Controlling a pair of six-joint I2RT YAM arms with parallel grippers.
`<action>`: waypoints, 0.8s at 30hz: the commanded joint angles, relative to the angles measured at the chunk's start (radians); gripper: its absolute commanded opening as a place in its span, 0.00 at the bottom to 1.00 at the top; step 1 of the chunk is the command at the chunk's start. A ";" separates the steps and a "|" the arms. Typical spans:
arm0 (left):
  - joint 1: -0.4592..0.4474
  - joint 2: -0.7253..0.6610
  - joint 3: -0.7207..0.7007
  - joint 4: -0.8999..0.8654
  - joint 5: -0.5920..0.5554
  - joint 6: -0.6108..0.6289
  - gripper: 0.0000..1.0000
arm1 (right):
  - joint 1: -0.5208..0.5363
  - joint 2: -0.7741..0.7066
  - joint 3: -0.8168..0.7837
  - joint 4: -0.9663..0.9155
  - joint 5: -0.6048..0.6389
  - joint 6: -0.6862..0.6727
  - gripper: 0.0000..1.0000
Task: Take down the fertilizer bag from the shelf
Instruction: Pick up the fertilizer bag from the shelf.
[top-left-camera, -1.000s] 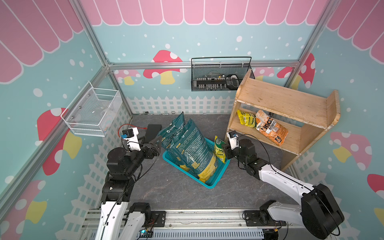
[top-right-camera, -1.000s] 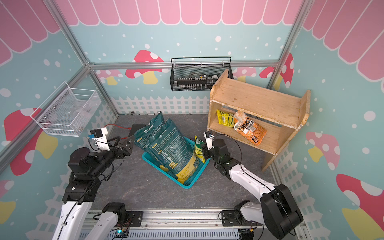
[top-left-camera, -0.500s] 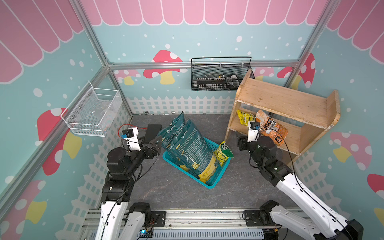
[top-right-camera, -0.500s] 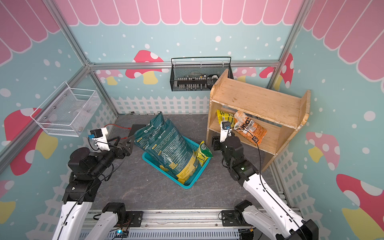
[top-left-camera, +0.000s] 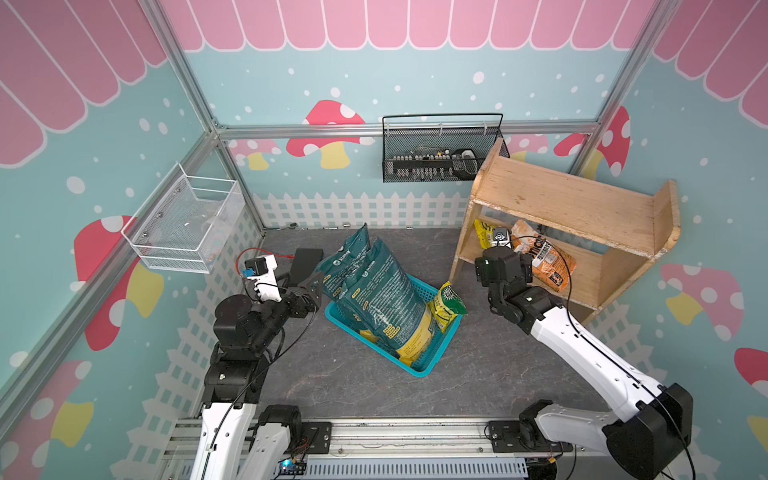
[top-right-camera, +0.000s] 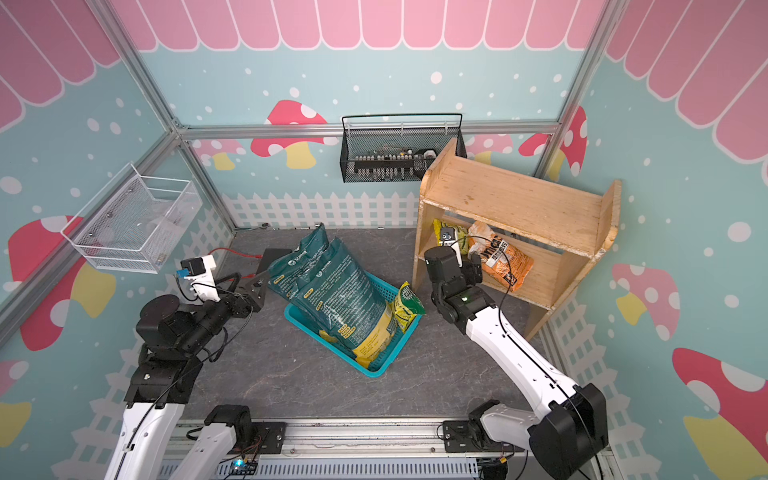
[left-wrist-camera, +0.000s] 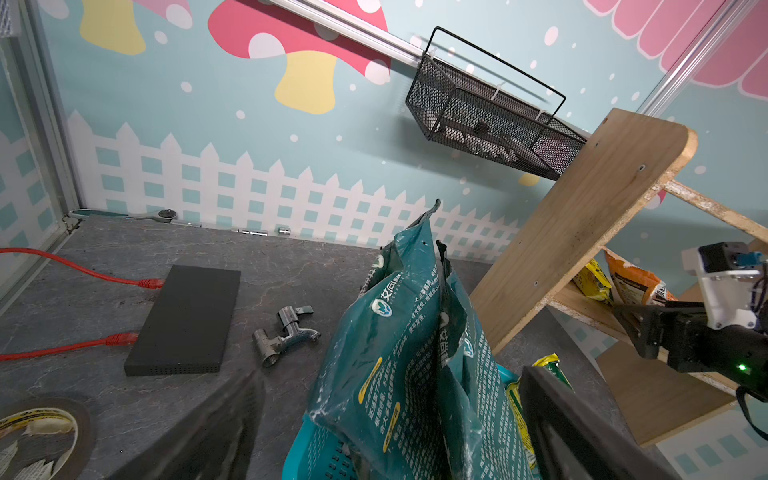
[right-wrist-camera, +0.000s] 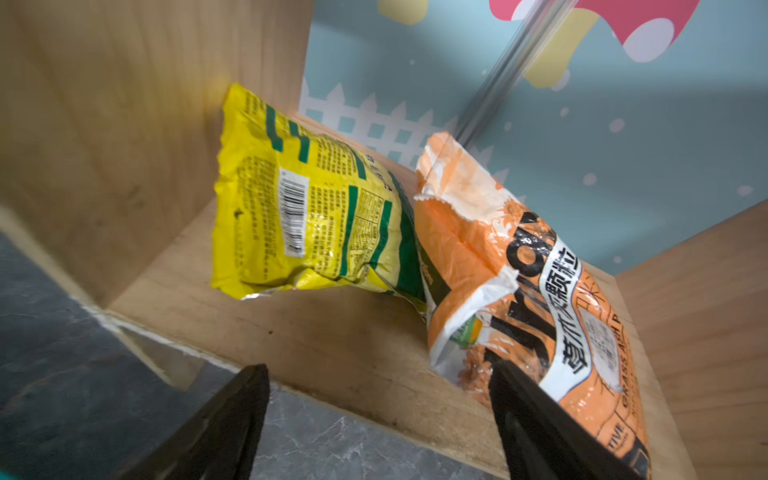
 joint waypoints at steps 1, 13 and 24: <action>0.004 -0.011 -0.012 0.013 0.011 -0.001 0.99 | -0.035 0.012 0.051 -0.013 0.046 -0.012 0.89; 0.004 -0.013 -0.010 0.015 0.010 -0.001 0.99 | -0.132 0.120 0.110 -0.003 0.047 -0.060 0.87; 0.005 -0.015 -0.012 0.014 0.010 0.000 0.99 | -0.160 0.099 0.107 0.007 0.004 -0.051 0.14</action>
